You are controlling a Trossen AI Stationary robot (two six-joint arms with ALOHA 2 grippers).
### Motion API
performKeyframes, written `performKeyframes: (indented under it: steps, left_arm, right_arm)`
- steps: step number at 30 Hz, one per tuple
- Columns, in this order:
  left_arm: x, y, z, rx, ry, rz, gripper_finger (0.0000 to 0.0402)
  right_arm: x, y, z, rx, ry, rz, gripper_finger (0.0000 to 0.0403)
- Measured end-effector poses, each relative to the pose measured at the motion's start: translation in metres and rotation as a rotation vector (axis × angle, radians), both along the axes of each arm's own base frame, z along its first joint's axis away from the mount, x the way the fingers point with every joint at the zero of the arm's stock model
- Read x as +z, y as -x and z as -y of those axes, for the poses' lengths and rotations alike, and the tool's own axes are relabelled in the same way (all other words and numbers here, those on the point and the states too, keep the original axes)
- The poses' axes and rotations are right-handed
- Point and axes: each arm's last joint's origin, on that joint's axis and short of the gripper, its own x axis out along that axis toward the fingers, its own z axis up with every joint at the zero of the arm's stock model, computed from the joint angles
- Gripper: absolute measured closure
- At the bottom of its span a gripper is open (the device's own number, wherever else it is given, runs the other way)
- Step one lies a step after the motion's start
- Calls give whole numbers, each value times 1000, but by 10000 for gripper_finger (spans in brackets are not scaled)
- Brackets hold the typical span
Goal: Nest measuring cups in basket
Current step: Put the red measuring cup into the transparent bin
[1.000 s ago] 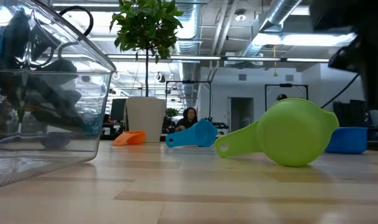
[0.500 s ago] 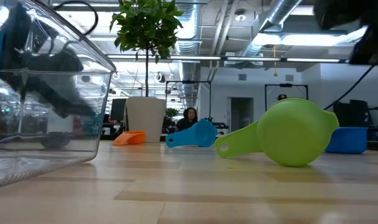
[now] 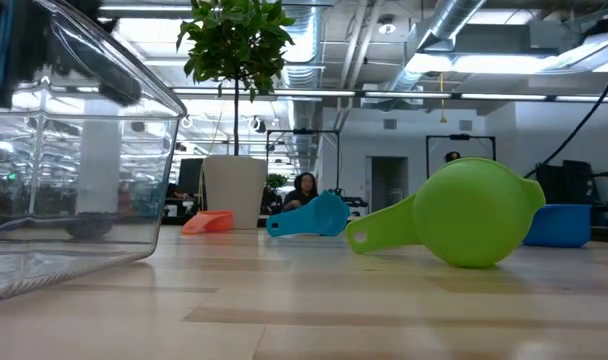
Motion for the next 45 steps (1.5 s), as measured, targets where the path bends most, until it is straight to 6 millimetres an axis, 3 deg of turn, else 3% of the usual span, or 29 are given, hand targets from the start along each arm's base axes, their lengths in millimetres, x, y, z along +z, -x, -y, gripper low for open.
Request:
performKeyframes:
  steps: [5, 9, 13, 15, 21, 31, 36, 45]
  left_arm:
    - [20, 19, -1, 18, -36, 131, 340]
    - [16, 29, -5, 165, -6, 20, 340]
    - [4, 26, -10, 319, 5, -143, 340]
    - [4, 25, -10, 312, -18, -152, 340]
    - [3, 24, -9, 306, -46, -151, 340]
    - [1, 24, -9, 316, -68, -168, 340]
    - [-4, 24, -11, 357, -64, -222, 340]
    - [-5, 24, -12, 409, -62, -232, 340]
  right_arm:
    - [2, -2, 2, -46, 46, 83, 310]
    - [-2, -8, 3, -68, 62, 76, 310]
    - [-15, -16, 0, -68, 95, 27, 310]
    - [-23, -21, -2, -11, 106, -39, 310]
    - [-37, -24, -7, -27, -85, -318, 310]
    - [-16, -14, -3, 77, -122, -276, 310]
    - [-15, -12, -3, 80, -58, -198, 310]
    - [-16, -18, 2, 92, -68, -235, 295]
